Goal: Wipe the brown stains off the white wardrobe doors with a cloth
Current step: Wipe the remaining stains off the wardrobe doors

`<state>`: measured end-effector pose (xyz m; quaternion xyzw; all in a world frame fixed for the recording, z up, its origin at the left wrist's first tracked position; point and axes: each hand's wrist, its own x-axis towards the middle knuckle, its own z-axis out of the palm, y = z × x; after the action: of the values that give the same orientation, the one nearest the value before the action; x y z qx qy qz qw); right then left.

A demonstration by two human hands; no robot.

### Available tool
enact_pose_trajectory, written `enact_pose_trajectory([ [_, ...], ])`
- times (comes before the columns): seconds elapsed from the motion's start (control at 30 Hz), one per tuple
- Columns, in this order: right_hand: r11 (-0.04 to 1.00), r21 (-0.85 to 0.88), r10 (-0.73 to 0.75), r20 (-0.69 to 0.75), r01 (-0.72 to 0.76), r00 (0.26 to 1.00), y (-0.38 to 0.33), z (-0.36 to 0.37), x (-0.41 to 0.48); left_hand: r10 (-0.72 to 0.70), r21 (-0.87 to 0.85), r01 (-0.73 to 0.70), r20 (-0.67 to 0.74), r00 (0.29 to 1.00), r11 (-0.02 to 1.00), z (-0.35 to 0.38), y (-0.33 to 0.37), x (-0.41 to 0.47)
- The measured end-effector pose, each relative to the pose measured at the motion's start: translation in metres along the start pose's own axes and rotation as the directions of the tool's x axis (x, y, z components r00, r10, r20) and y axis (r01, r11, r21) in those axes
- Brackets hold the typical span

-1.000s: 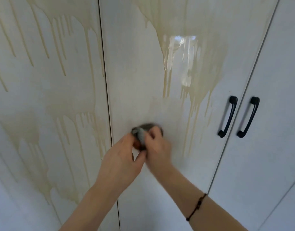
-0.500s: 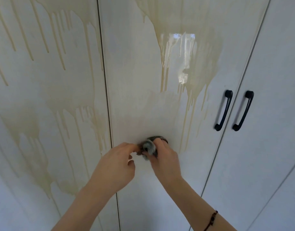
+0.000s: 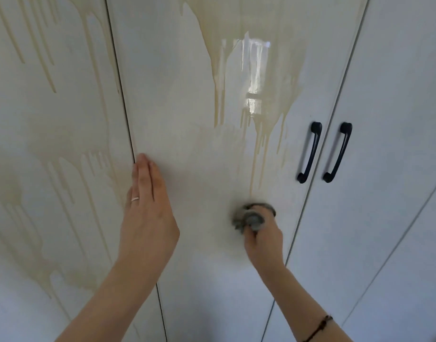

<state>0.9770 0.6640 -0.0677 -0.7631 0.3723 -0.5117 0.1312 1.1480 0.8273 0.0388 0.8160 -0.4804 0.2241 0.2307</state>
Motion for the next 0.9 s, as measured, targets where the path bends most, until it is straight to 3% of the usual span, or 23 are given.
enact_pose_trajectory([
  [0.07,0.971,-0.087,-0.205,0.192,0.225,0.96,0.021,0.015,-0.034,-0.016,0.049,0.016,0.004,1.0,0.999,0.009,0.005,0.0],
  [0.13,0.983,-0.049,-0.16,0.213,0.175,0.964,0.03,0.008,-0.036,-0.03,0.054,0.031,-0.018,0.999,0.998,0.013,0.006,0.001],
  [0.2,0.99,0.111,0.078,0.042,-0.082,0.996,0.027,-0.007,-0.014,-0.032,0.063,0.035,-0.043,0.999,0.997,0.018,0.006,0.002],
  [0.27,0.9,0.374,0.318,-0.214,-0.223,0.924,0.022,-0.028,0.023,-0.037,0.064,0.04,-0.05,0.998,0.997,0.024,0.008,0.003],
  [0.33,0.892,0.409,0.368,-0.416,-0.19,0.832,0.022,-0.045,0.053,-0.055,0.049,0.059,-0.068,0.996,0.997,0.028,0.013,0.005],
  [0.4,0.938,0.299,0.306,-0.477,-0.175,0.824,0.027,-0.047,0.055,-0.076,0.033,0.079,-0.088,0.993,0.996,0.03,0.016,0.006],
  [0.5,0.977,0.112,0.213,-0.366,-0.184,0.906,0.063,-0.016,0.0,-0.057,0.031,0.061,-0.116,0.992,0.998,0.035,0.013,0.006],
  [0.63,0.885,0.171,0.456,-0.128,-0.433,0.881,0.088,0.005,-0.069,-0.035,0.035,0.041,-0.148,0.988,0.999,0.036,0.007,0.004],
  [0.77,0.914,0.238,0.385,-0.246,-0.329,0.889,0.056,-0.028,-0.015,-0.074,0.036,0.079,-0.139,0.987,0.996,0.031,0.019,0.006],
  [0.9,0.957,0.28,0.159,-0.299,-0.072,0.941,0.029,-0.056,0.031,-0.093,0.028,0.1,-0.176,0.98,0.995,0.037,0.019,0.008],
])
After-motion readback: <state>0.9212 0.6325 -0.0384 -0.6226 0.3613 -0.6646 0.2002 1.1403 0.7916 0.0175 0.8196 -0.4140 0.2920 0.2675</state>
